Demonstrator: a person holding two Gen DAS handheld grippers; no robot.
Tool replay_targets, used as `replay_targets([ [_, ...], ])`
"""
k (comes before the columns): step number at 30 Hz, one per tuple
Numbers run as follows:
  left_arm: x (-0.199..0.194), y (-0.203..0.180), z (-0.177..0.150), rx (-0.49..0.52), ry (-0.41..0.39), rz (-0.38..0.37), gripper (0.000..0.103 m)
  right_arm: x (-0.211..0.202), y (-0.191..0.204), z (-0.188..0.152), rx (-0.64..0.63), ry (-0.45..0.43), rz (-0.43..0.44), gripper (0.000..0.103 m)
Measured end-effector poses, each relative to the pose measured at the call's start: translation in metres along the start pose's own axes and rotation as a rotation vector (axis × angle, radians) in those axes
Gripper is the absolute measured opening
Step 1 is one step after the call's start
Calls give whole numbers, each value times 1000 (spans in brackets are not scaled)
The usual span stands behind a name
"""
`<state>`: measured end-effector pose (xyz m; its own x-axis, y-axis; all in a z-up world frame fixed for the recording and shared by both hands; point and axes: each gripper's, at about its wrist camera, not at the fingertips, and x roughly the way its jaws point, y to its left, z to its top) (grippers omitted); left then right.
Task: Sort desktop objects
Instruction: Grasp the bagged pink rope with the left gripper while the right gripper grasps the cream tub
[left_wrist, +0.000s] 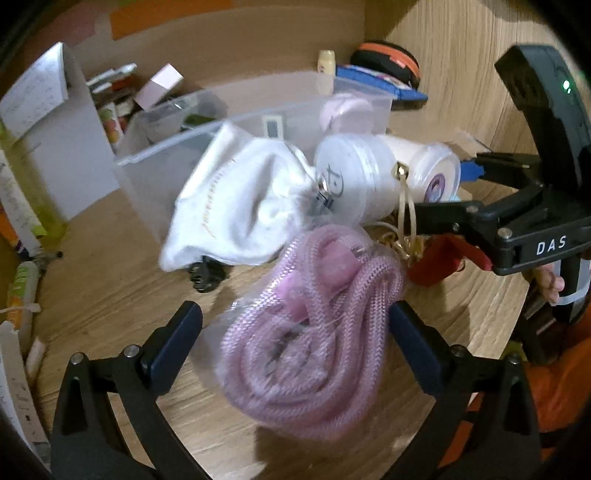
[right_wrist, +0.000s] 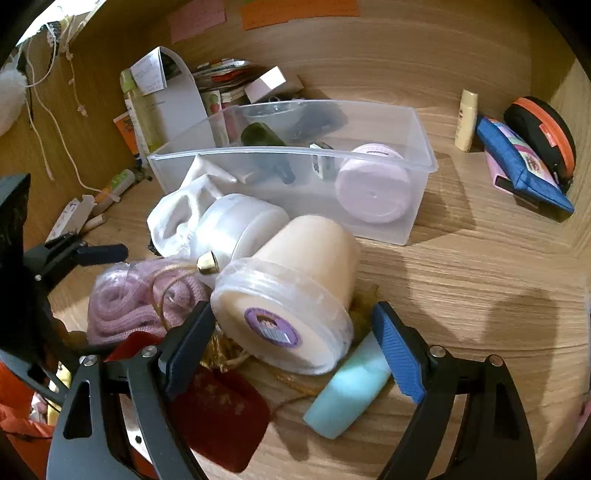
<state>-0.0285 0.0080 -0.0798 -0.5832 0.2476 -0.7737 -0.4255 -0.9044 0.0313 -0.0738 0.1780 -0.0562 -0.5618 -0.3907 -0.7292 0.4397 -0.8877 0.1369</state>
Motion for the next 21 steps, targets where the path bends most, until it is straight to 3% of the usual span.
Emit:
replay_targets([
  [9, 1, 8, -4, -39, 9, 4, 102, -3, -10, 1, 46, -21, 31, 83],
  [15, -8, 25, -14, -144, 6, -4, 91, -25, -30, 1, 93, -60, 28, 82],
  [21, -12, 23, -12, -114, 9, 12, 93, -25, -36, -3, 131, -54, 35, 84],
])
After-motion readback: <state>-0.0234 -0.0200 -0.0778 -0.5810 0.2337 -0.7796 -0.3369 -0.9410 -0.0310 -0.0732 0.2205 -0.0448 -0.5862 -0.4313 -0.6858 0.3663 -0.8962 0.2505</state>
